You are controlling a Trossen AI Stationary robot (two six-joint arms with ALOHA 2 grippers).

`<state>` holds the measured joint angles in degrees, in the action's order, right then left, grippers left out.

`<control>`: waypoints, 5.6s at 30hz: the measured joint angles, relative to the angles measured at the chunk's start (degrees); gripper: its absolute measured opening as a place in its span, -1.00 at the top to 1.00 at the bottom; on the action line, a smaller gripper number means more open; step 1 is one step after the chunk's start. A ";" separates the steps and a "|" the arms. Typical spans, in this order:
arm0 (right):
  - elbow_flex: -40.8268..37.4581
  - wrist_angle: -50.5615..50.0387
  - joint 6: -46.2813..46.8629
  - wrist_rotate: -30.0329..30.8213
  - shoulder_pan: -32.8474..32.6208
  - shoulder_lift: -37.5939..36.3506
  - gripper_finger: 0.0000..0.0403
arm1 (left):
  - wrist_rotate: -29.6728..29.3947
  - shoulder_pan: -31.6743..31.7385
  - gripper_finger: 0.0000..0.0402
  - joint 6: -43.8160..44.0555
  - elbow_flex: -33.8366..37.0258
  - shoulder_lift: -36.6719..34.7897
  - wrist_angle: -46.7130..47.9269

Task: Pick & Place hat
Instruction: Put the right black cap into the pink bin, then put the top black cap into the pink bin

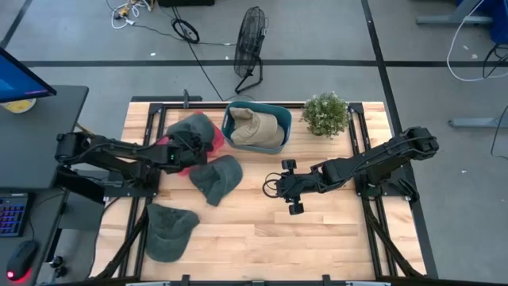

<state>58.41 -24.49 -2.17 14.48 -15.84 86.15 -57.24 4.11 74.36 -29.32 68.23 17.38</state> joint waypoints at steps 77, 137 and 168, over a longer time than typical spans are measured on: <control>-0.09 6.99 7.56 -0.57 0.00 0.04 0.19 | 45.47 -3.47 -0.10 -84.06 -10.45 10.86 10.46; -2.34 9.22 8.72 -0.57 -0.02 0.04 0.19 | 34.70 26.69 0.95 -99.62 -26.45 -1.57 38.58; -2.34 9.08 8.74 -0.66 -0.02 0.04 0.19 | 32.62 24.34 0.14 -96.72 -29.29 11.05 40.97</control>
<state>56.07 -15.41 6.57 13.82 -15.85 86.19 -24.62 28.45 -22.36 -58.61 79.28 58.35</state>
